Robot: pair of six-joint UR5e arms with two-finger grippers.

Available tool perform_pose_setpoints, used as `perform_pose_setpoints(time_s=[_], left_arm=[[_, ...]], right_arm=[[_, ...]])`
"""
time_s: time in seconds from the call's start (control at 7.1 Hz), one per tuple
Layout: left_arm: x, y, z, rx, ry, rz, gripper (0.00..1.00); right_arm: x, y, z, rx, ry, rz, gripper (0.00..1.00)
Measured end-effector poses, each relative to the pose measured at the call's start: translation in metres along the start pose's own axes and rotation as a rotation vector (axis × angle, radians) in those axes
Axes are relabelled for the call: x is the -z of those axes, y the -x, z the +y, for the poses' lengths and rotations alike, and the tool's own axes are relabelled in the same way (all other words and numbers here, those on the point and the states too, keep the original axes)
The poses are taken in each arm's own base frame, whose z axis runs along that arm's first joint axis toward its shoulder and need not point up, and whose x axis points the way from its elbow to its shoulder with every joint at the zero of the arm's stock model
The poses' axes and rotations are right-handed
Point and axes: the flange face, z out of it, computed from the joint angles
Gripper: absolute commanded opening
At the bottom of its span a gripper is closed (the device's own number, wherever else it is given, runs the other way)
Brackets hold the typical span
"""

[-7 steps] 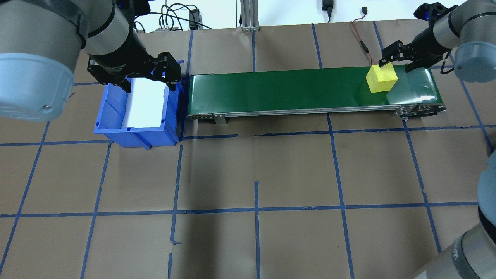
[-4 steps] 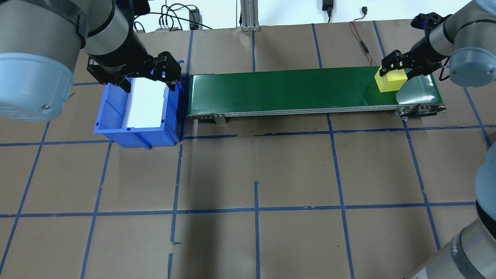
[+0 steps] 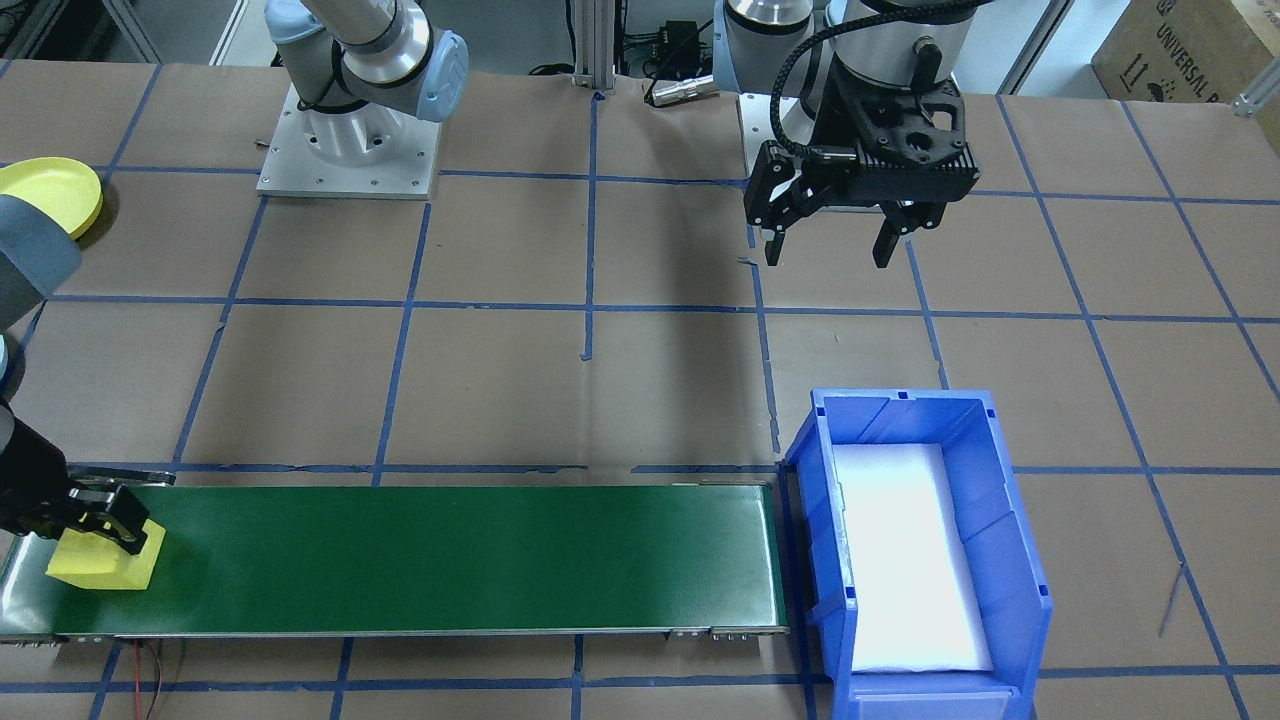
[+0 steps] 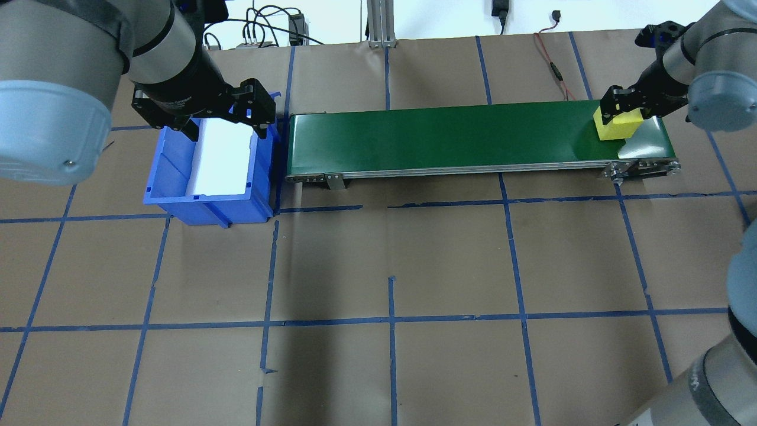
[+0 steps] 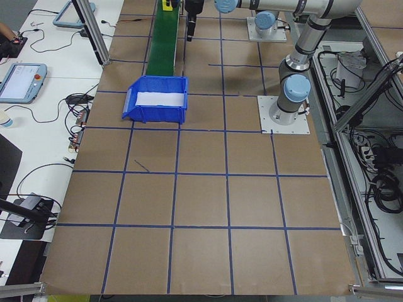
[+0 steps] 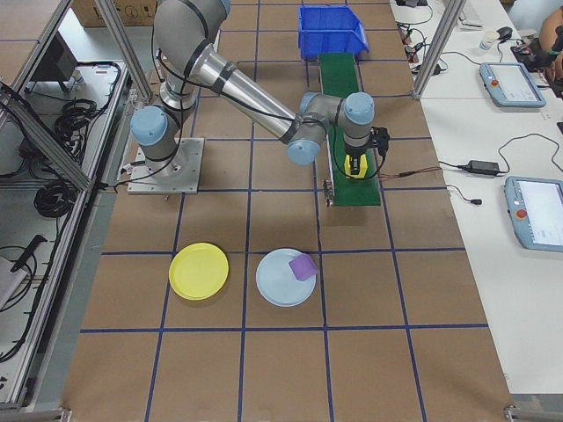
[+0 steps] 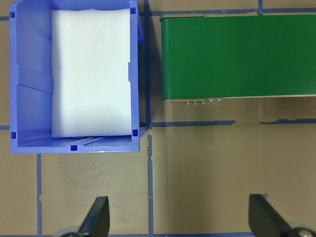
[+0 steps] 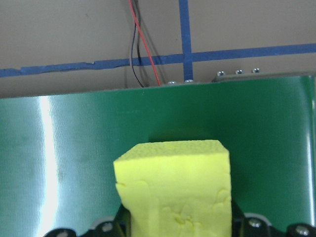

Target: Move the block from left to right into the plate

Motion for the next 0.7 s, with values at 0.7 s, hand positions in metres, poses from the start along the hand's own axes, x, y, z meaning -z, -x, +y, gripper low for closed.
perform_pose_setpoints(time_s=[0.7], left_arm=[[0.002, -0.001, 0.0, -0.002, -0.004, 0.002, 1.0]], right_arm=[[0.118, -0.141, 0.15, -0.058, 0.203, 0.106, 0.39]])
